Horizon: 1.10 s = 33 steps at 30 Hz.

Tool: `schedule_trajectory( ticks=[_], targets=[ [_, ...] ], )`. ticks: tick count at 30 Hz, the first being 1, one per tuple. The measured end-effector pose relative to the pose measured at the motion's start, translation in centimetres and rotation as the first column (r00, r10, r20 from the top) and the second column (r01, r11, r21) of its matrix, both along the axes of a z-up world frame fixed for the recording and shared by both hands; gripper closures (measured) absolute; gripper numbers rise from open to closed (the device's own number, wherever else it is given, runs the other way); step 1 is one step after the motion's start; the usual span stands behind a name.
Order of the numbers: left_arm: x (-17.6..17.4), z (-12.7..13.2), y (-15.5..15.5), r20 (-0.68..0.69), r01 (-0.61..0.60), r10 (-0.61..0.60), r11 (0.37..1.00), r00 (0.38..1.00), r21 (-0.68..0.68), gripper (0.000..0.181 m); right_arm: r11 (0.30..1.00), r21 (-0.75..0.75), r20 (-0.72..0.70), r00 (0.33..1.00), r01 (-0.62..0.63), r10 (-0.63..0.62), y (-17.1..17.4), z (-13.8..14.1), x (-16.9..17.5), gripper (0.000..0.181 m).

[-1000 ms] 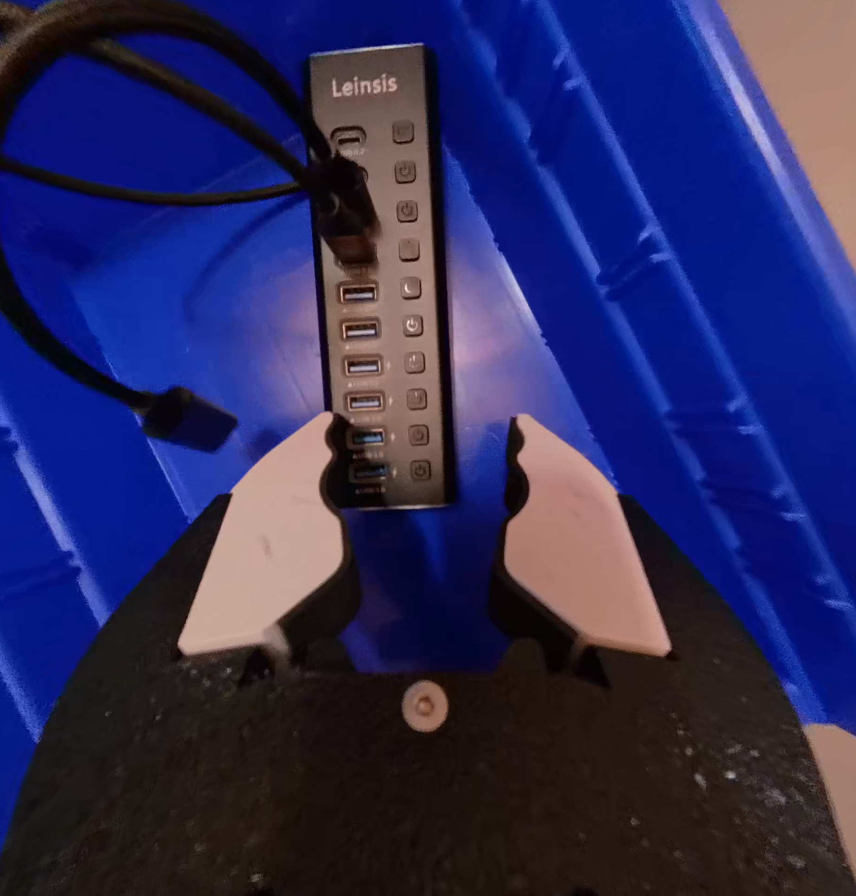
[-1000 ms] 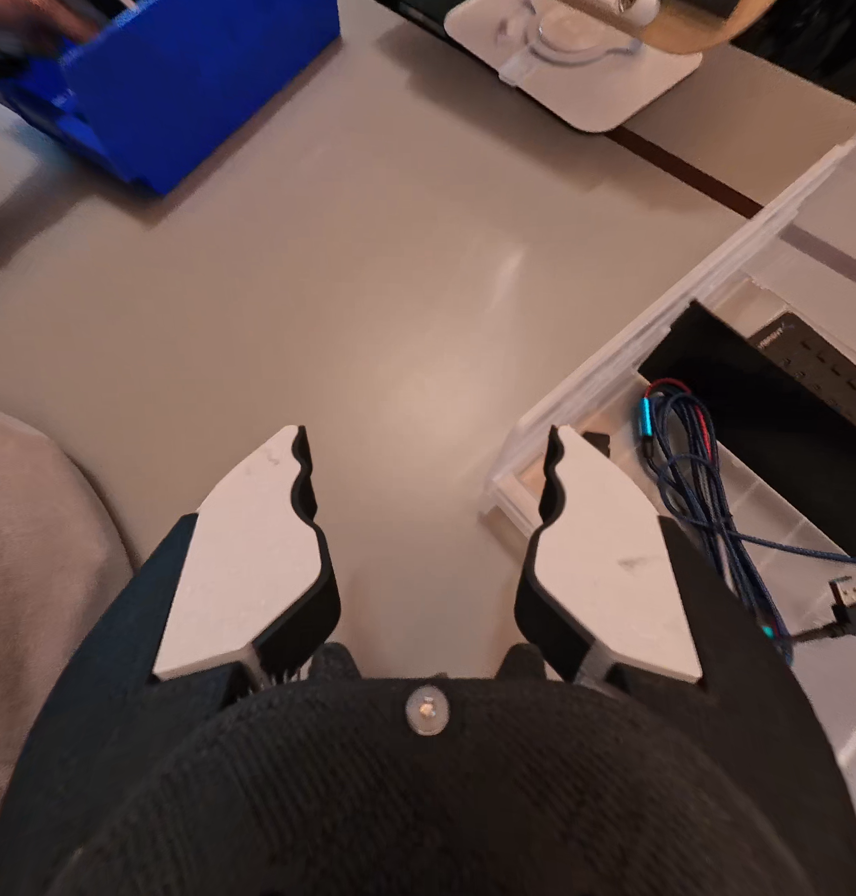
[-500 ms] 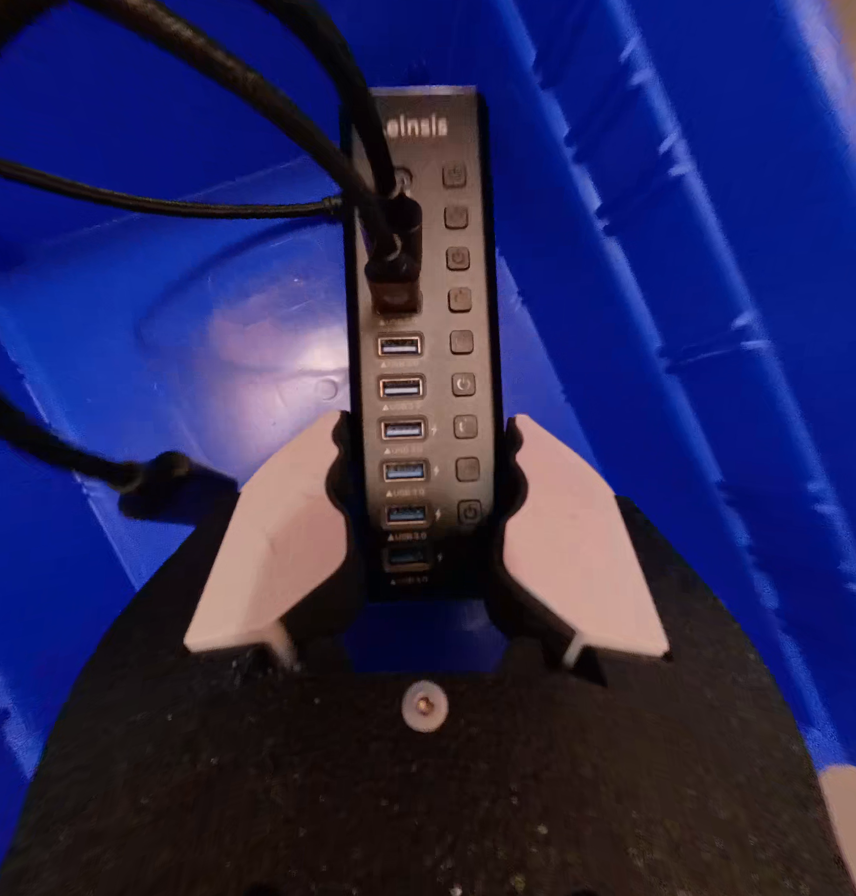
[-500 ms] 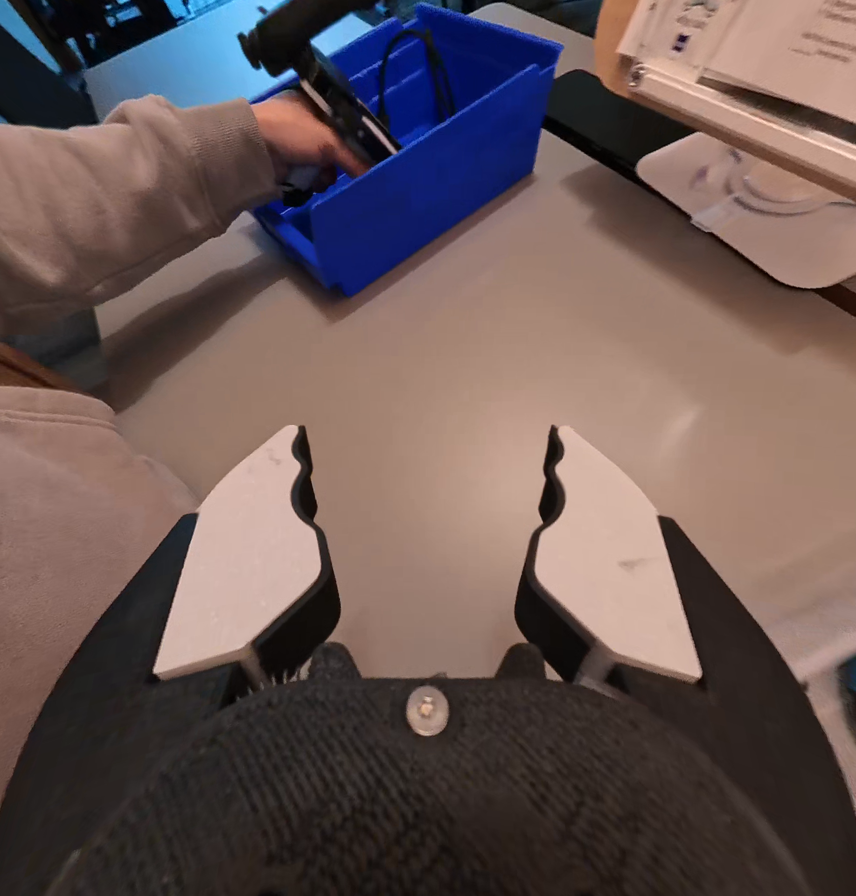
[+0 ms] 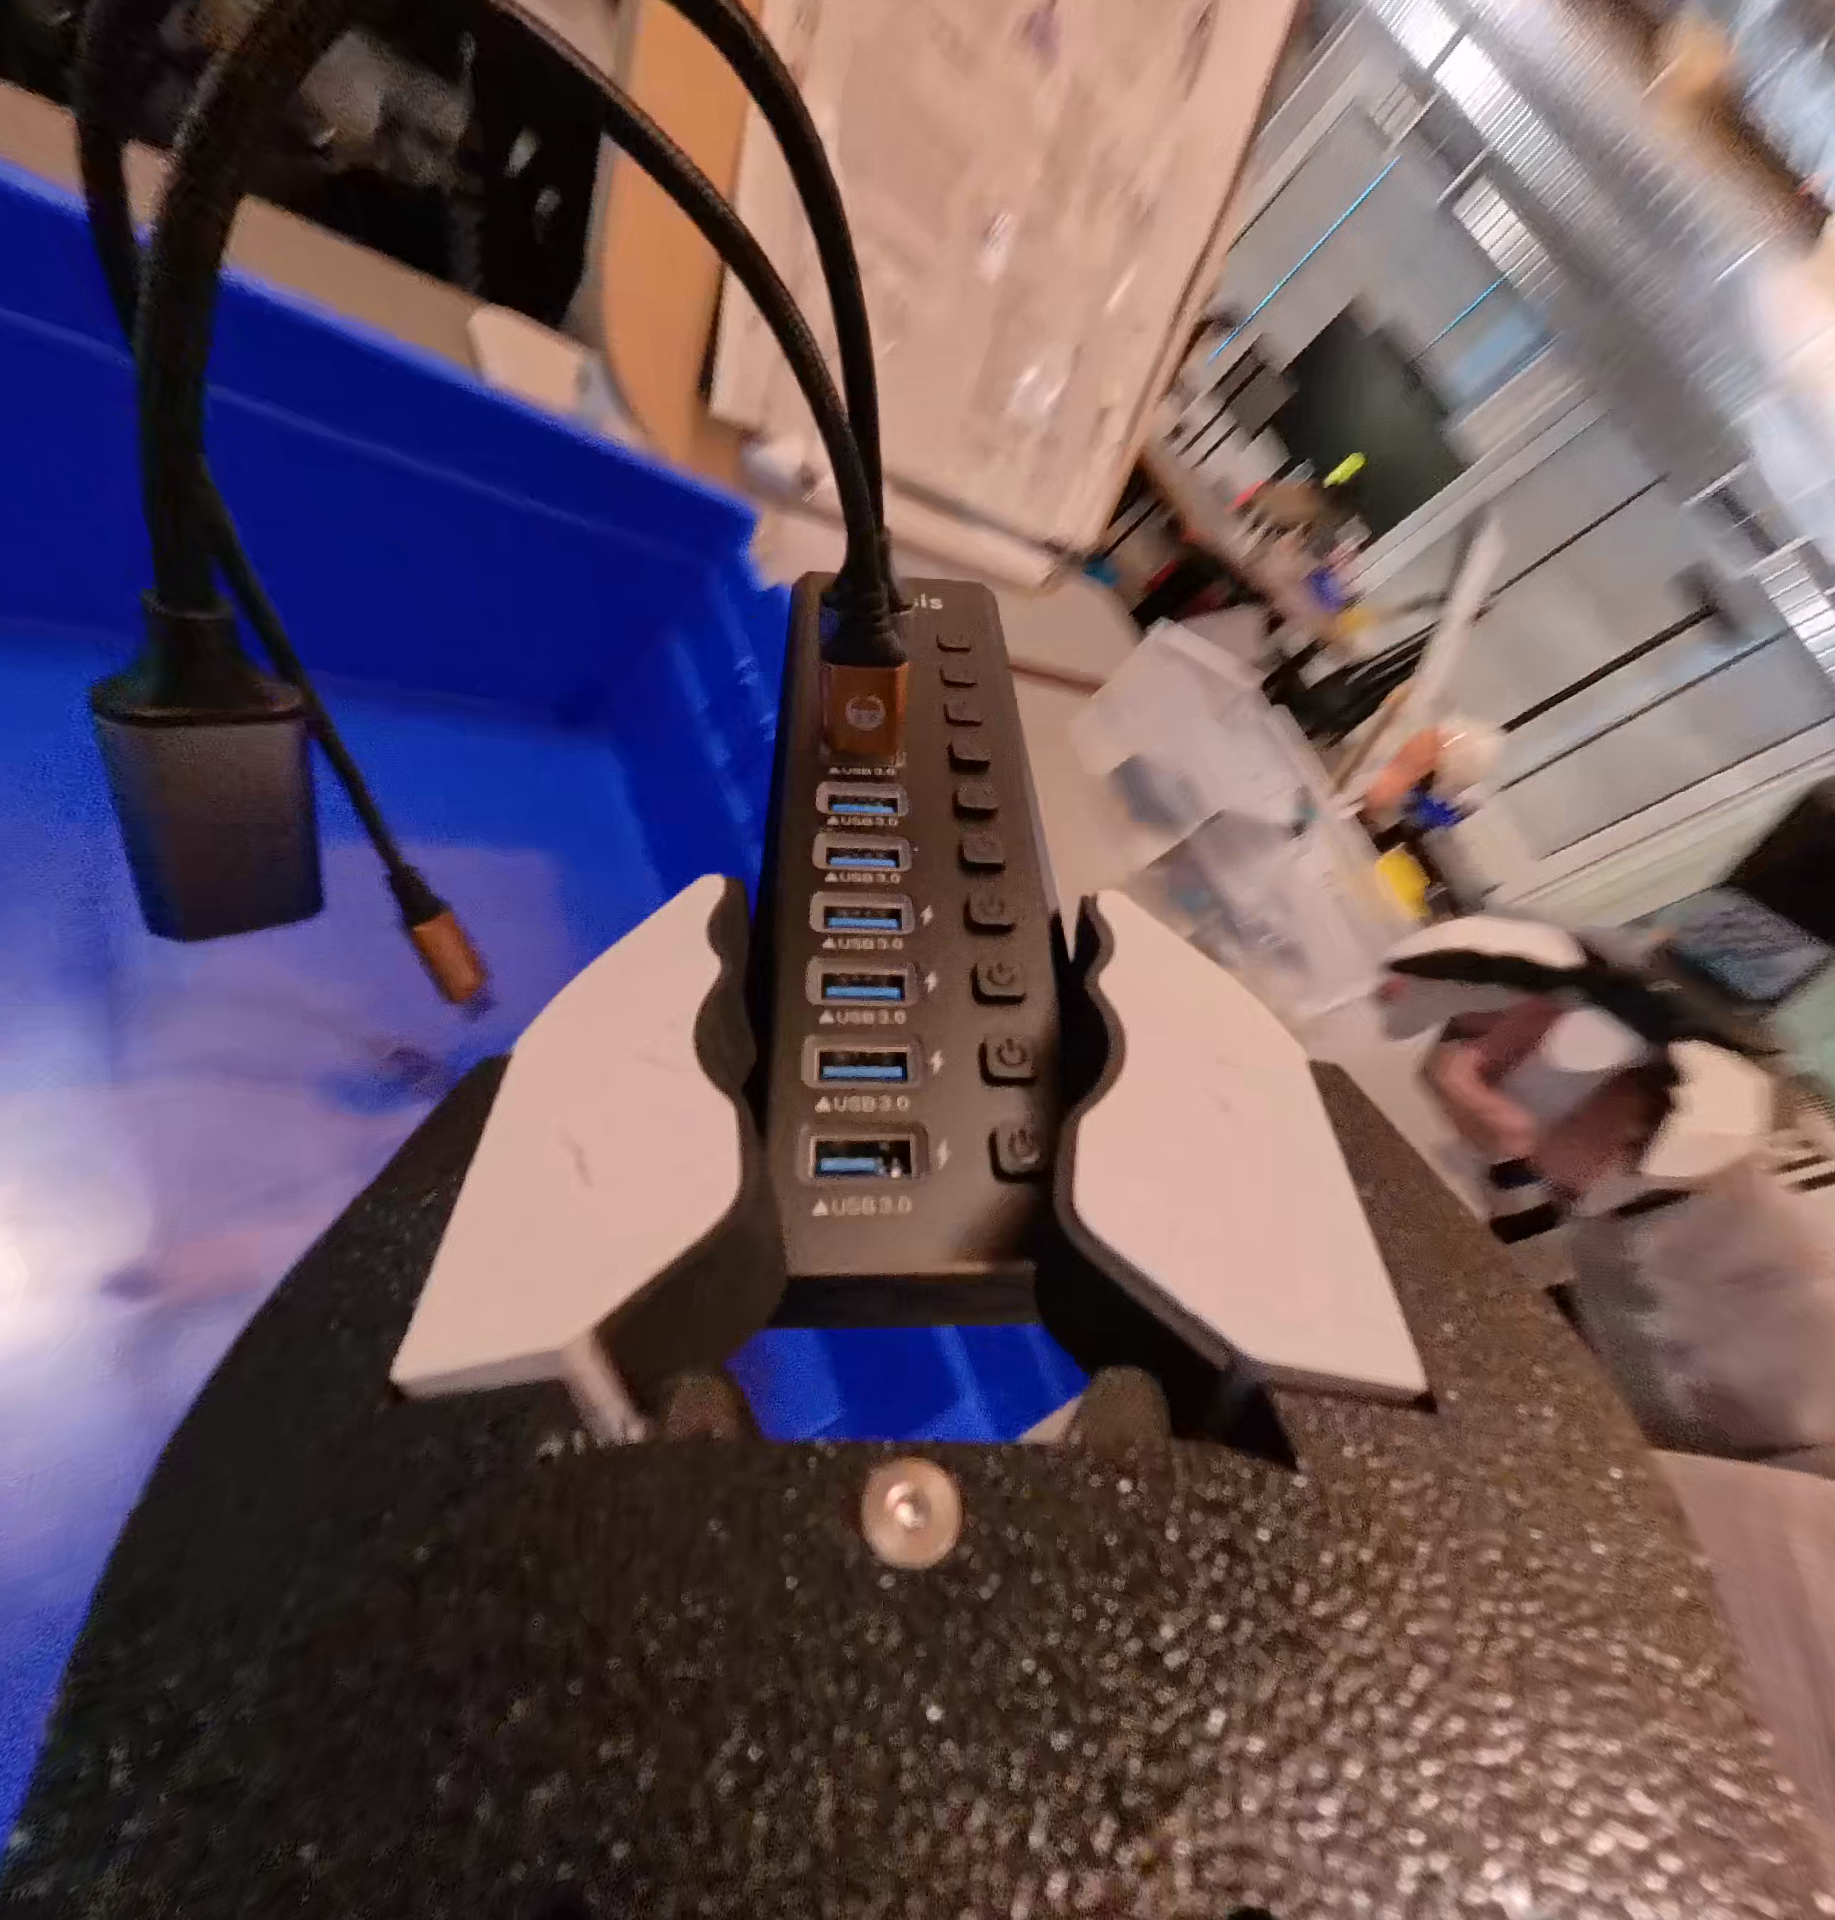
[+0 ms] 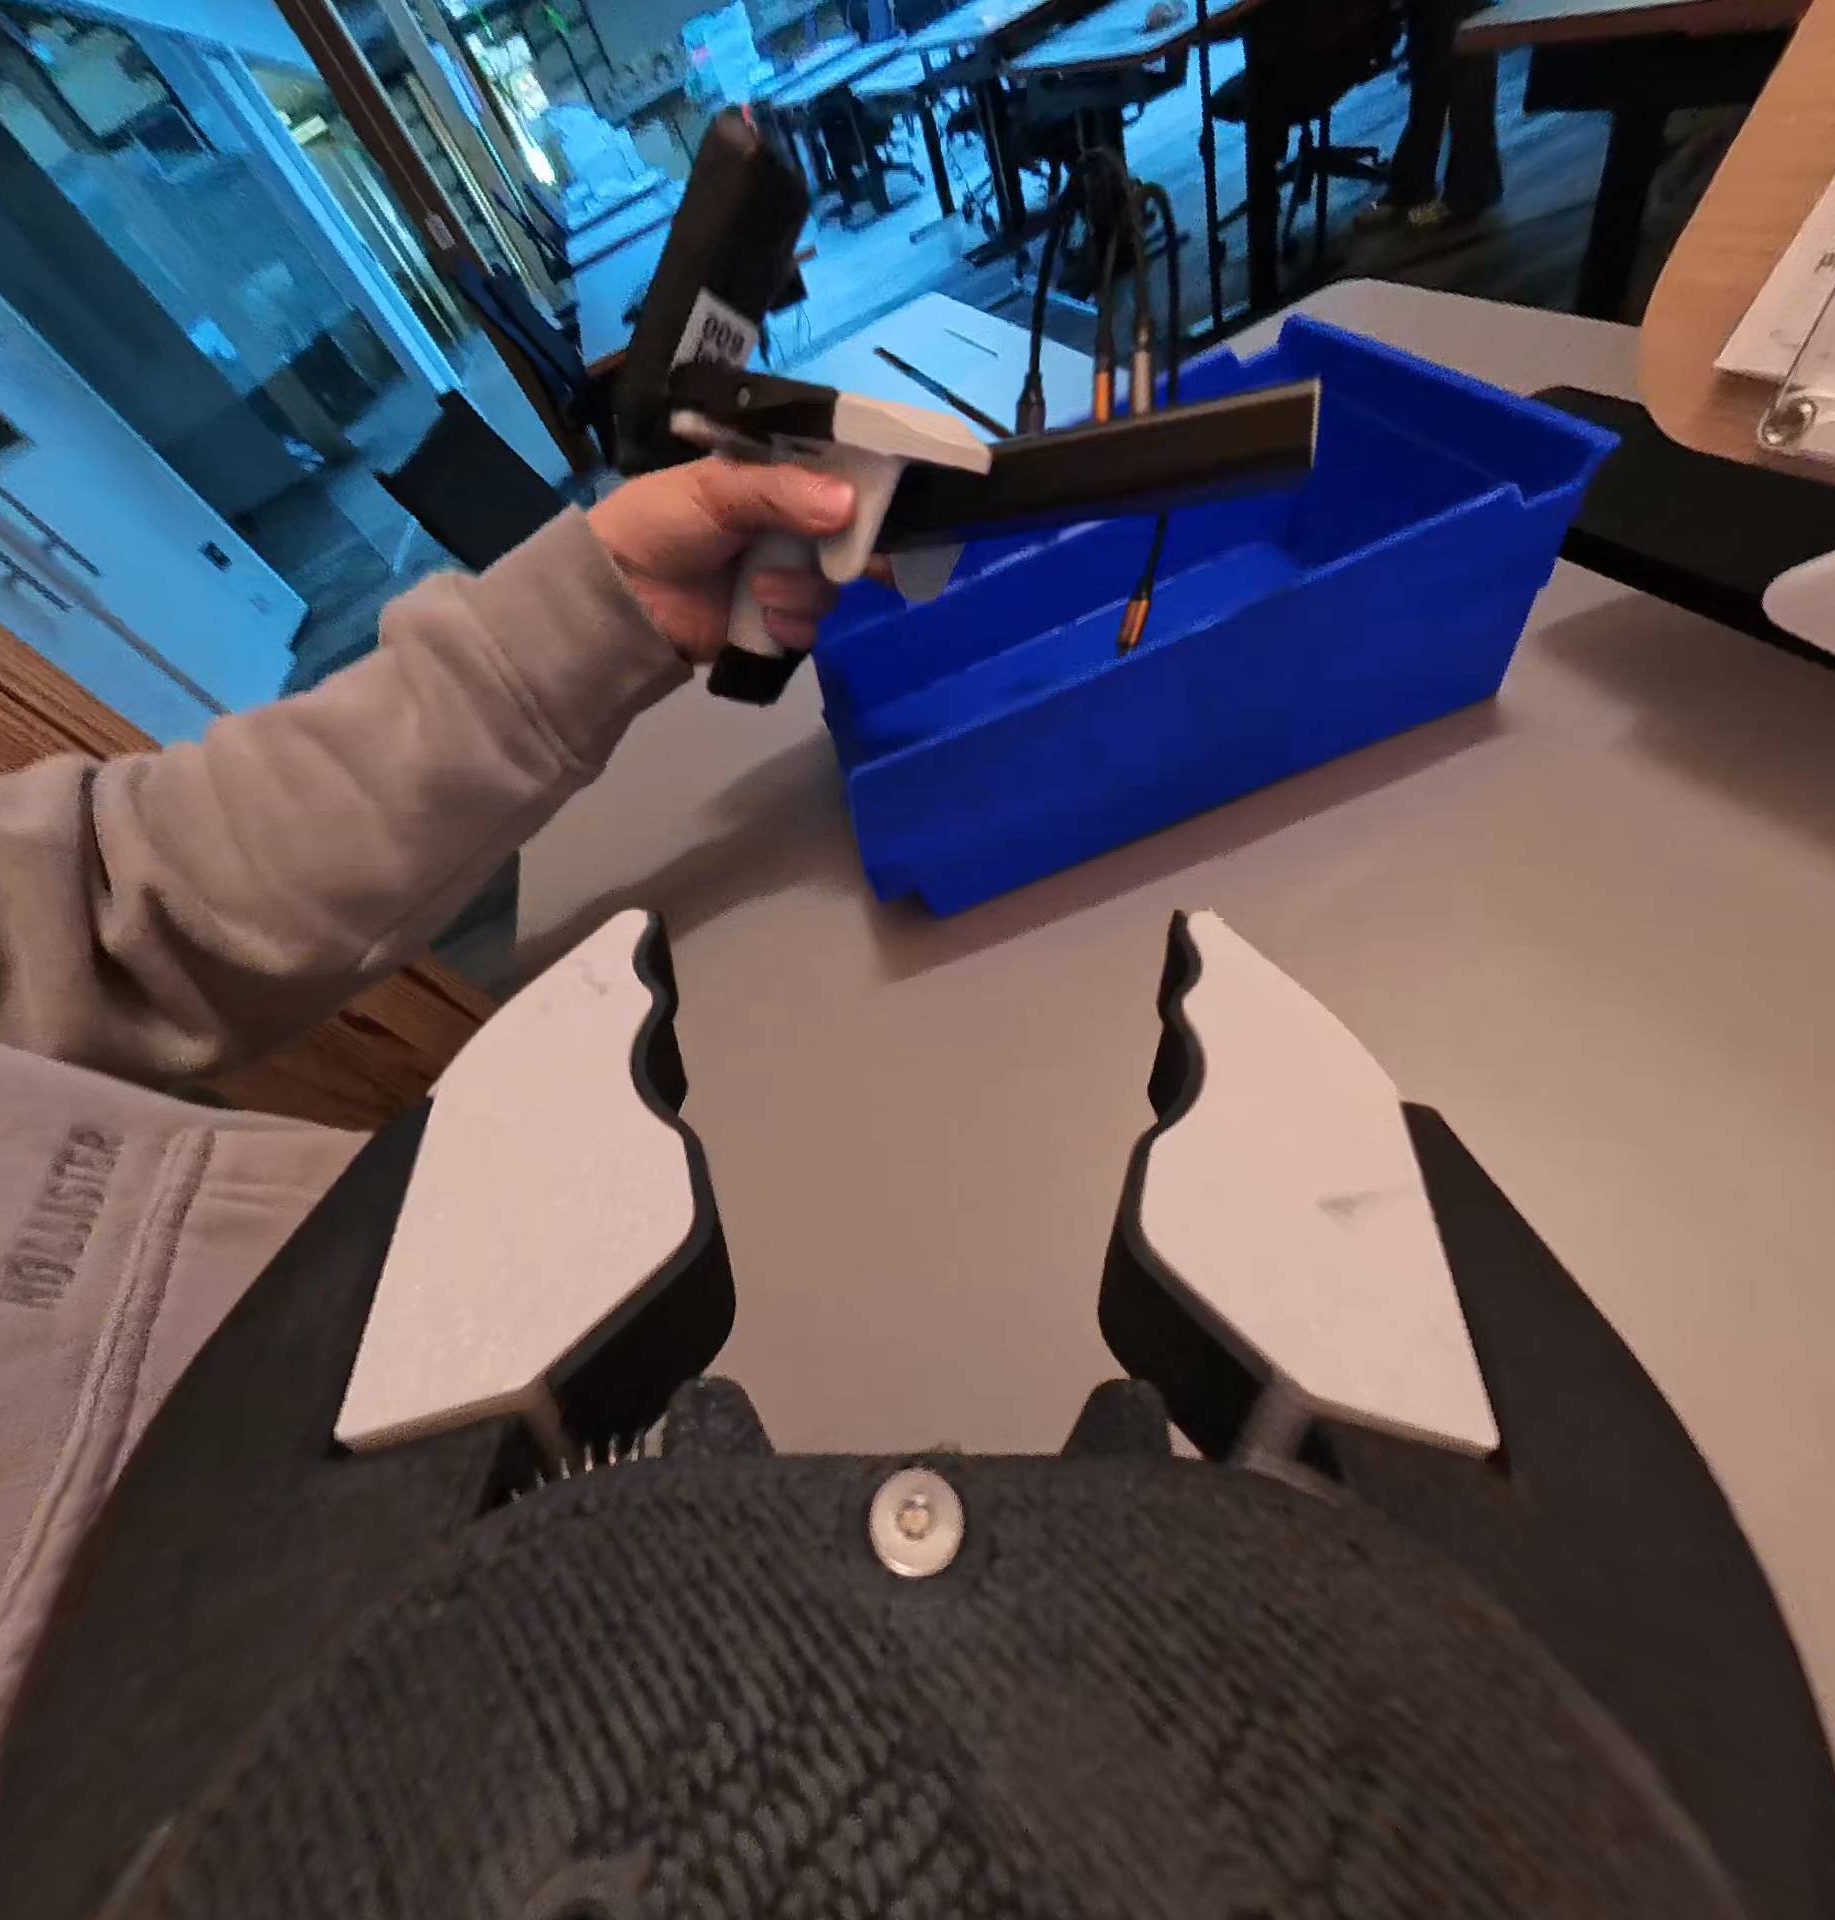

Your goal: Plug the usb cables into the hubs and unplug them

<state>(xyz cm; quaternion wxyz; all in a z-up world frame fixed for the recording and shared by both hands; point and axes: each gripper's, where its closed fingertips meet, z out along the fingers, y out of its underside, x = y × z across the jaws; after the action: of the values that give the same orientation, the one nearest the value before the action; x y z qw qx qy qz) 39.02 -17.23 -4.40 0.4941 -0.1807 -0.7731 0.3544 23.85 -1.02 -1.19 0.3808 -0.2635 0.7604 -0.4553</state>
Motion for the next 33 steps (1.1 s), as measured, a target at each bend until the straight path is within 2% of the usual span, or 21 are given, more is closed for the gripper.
schedule_trajectory(
  ticks=[1,3,6,8,10,12,15,17,21,23,25,27,29,31,33],
  targets=[
    [-0.1,1.1,0.4,-0.065,0.004,-0.004,1.0,0.998,-0.012,0.122,1.0,-0.002,0.017,1.0,0.015,-0.015,-0.3,0.2,0.0,0.091],
    [-0.8,3.3,1.7,-0.128,0.038,-0.049,0.996,0.991,-0.085,0.123,0.997,0.022,0.089,0.993,0.07,-0.072,-1.3,0.7,-0.3,0.087],
    [-3.7,6.5,5.1,-0.191,0.161,-0.2,0.966,0.961,-0.203,0.123,0.993,0.063,0.328,0.938,0.097,-0.113,-2.9,2.8,-0.7,0.081],
    [-6.3,8.1,7.8,-0.253,0.269,-0.329,0.932,0.91,-0.243,0.123,0.998,0.019,0.471,0.88,0.065,-0.066,-3.4,4.6,-0.9,0.081],
    [-8.7,9.0,10.3,-0.304,0.362,-0.434,0.894,0.848,-0.265,0.123,0.997,-0.051,0.545,0.838,0.05,-0.014,-3.7,6.1,-1.0,0.083],
    [-11.0,9.0,12.3,-0.343,0.437,-0.507,0.86,0.791,-0.264,0.123,0.989,-0.142,0.578,0.814,0.031,0.057,-3.2,7.5,-0.9,0.092],
    [-13.7,8.4,14.6,-0.361,0.521,-0.582,0.813,0.728,-0.26,0.123,0.978,-0.203,0.513,0.855,0.034,0.077,-2.9,7.3,-0.8,0.114],
    [-14.9,8.3,15.4,-0.386,0.538,-0.601,0.799,0.7,-0.269,0.123,0.966,-0.25,0.539,0.838,0.061,0.086,-2.4,8.0,-1.7,0.115],
    [-16.5,7.9,17.1,-0.318,0.579,-0.676,0.735,0.664,-0.353,0.123,0.961,-0.275,0.52,0.847,0.041,0.113,-1.0,8.9,-2.6,0.12],
    [-17.1,8.2,16.7,-0.296,0.542,-0.655,0.749,0.696,-0.381,0.124,0.958,-0.274,0.496,0.866,0.088,0.062,-1.2,9.4,-3.1,0.119],
    [-17.6,8.3,16.0,-0.211,0.468,-0.606,0.753,0.767,-0.462,0.13,0.952,-0.262,0.459,0.888,0.16,-0.023,-1.8,9.8,-4.0,0.119],
    [-18.1,8.0,15.2,-0.063,0.401,-0.516,0.73,0.854,-0.553,0.122,0.94,-0.256,0.396,0.912,0.223,-0.109,-2.6,9.9,-4.9,0.119],
    [-18.8,7.1,15.0,0.145,0.381,-0.383,0.663,0.912,-0.644,0.114,0.925,-0.262,0.314,0.931,0.275,-0.187,-3.0,9.8,-5.4,0.12],
    [-20.0,6.2,15.8,0.32,0.422,-0.275,0.579,0.906,-0.697,0.116,0.92,-0.27,0.217,0.949,0.285,-0.231,-3.1,9.3,-5.2,0.12],
    [-21.5,4.9,16.1,0.428,0.461,-0.204,0.577,0.88,-0.674,0.128,0.922,-0.274,0.133,0.96,0.274,-0.246,-2.9,8.7,-4.3,0.12]
  ],
)
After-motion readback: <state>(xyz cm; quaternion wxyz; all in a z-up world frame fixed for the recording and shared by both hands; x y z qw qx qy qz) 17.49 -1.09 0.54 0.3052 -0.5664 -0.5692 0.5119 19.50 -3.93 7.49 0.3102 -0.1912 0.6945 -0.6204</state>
